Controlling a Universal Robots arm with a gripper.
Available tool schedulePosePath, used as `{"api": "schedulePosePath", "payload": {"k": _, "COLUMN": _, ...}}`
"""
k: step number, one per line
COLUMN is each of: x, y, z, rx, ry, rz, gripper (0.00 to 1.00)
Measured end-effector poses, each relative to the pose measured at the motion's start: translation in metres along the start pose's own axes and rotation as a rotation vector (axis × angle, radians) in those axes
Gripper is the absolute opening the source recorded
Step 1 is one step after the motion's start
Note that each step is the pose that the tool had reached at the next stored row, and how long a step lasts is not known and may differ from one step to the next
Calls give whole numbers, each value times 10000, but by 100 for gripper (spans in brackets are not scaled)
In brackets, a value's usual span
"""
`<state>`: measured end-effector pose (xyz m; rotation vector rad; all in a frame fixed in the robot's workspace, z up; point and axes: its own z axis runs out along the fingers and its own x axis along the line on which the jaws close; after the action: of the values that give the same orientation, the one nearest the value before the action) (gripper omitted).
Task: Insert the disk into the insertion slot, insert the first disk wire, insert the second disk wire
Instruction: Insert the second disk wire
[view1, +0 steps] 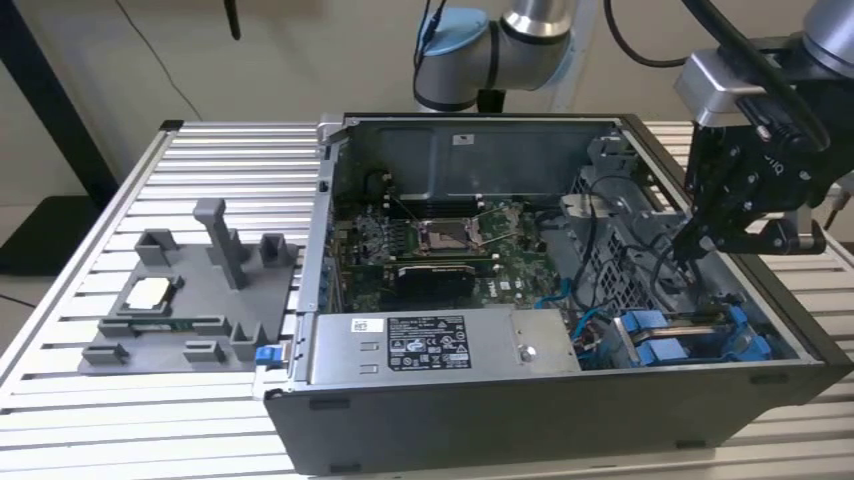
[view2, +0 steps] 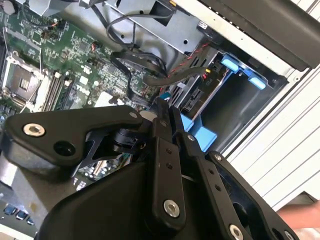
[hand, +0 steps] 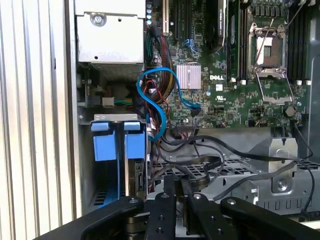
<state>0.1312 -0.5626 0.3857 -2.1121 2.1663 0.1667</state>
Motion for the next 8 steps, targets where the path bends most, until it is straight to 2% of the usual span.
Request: {"api": "schedulePosePath", "payload": {"k": 8, "x": 57, "y": 4, "z": 20, "rx": 0, "ry": -1, "rz": 0, "gripper": 16}}
